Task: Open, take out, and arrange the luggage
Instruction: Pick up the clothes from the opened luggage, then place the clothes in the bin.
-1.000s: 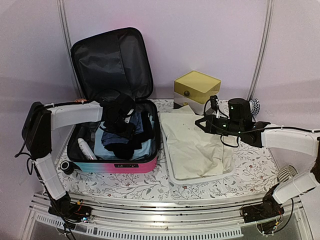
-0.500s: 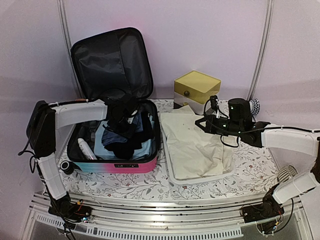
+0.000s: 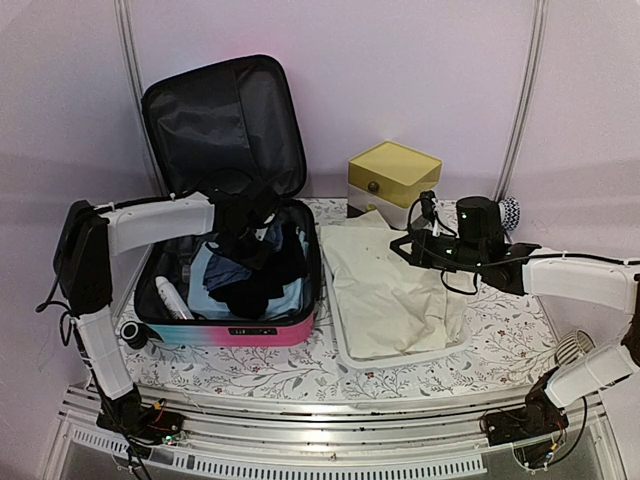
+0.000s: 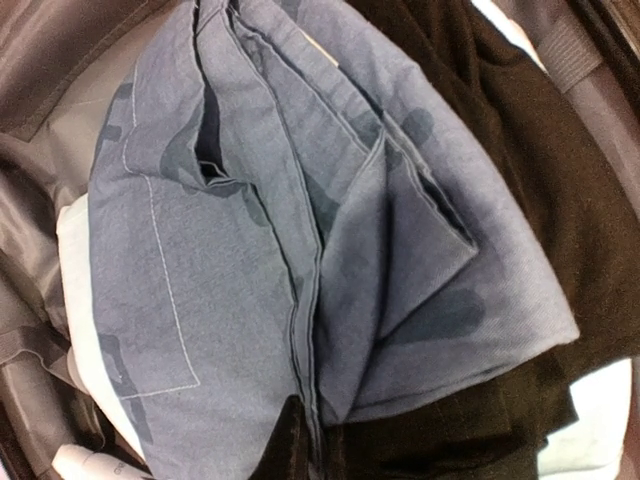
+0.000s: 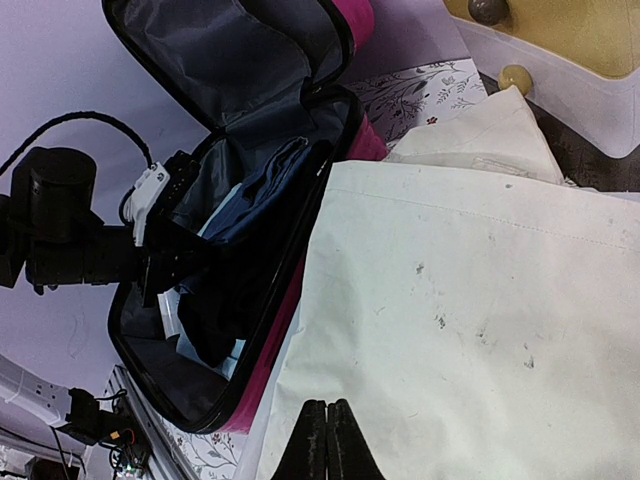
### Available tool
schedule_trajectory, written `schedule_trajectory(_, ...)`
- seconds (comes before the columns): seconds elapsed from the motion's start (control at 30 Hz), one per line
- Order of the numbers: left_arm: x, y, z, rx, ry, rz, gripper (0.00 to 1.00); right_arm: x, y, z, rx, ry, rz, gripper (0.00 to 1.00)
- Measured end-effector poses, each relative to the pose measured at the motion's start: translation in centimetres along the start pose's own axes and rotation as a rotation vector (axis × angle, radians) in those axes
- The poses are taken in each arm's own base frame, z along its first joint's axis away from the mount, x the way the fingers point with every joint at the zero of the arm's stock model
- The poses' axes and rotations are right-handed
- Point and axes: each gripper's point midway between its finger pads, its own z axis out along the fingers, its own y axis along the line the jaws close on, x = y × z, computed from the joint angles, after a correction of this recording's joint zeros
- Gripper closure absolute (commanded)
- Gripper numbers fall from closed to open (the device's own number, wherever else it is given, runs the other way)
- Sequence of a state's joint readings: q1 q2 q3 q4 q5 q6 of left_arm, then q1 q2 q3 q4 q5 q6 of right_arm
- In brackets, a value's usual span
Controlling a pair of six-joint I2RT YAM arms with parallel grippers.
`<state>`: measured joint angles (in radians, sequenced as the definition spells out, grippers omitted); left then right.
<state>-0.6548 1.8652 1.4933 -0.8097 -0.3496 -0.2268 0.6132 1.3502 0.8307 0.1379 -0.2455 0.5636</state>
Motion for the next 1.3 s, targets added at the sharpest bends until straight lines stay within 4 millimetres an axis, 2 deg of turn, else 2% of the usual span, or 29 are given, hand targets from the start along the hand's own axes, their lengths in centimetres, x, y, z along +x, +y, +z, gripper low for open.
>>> schedule_trajectory(0.4, -0.5, -0.1, -1.1, 0.028, -0.011, 0.011, 1.00, 0.5, -0.3, 0.0, 0.014, 0.019, 0.006, 0.96)
schedule_trajectory(0.5, -1.0, -0.5, -2.4, 0.075, -0.036, 0.007, 1.00, 0.7, -0.5, 0.1, 0.028, 0.040, 0.017, 0.96)
schedule_trajectory(0.67, -1.8, -1.5, -6.3, 0.211, -0.107, -0.001, 1.00, 1.0, -0.7, 1.2, 0.046, 0.092, 0.063, 0.90)
schedule_trajectory(0.73, -1.7, -2.0, -7.6, 0.263, -0.128, 0.001, 1.00, 1.6, -0.7, 1.4, 0.042, 0.119, 0.087, 0.83)
schedule_trajectory(0.9, -1.1, -4.1, -9.0, 0.382, -0.145, 0.014, 1.00, 2.3, -0.2, 1.3, 0.014, 0.157, 0.149, 0.38)
schedule_trajectory(0.97, -0.8, -5.3, -9.1, 0.432, -0.146, 0.021, 1.00, 2.5, 0.1, 1.3, 0.000, 0.169, 0.167, 0.22)
schedule_trajectory(1.03, -0.5, -6.4, -9.2, 0.477, -0.145, 0.022, 1.00, 2.7, 0.4, 1.3, -0.010, 0.178, 0.189, 0.11)
schedule_trajectory(1.13, -0.4, -8.0, -9.6, 0.541, -0.151, 0.020, 1.00, 3.1, 1.0, 1.3, -0.027, 0.196, 0.221, 0.04)
schedule_trajectory(1.3, -1.2, -10.6, -11.1, 0.631, -0.197, 0.021, 1.00, 3.7, 1.6, 1.4, -0.036, 0.218, 0.294, 0.03)
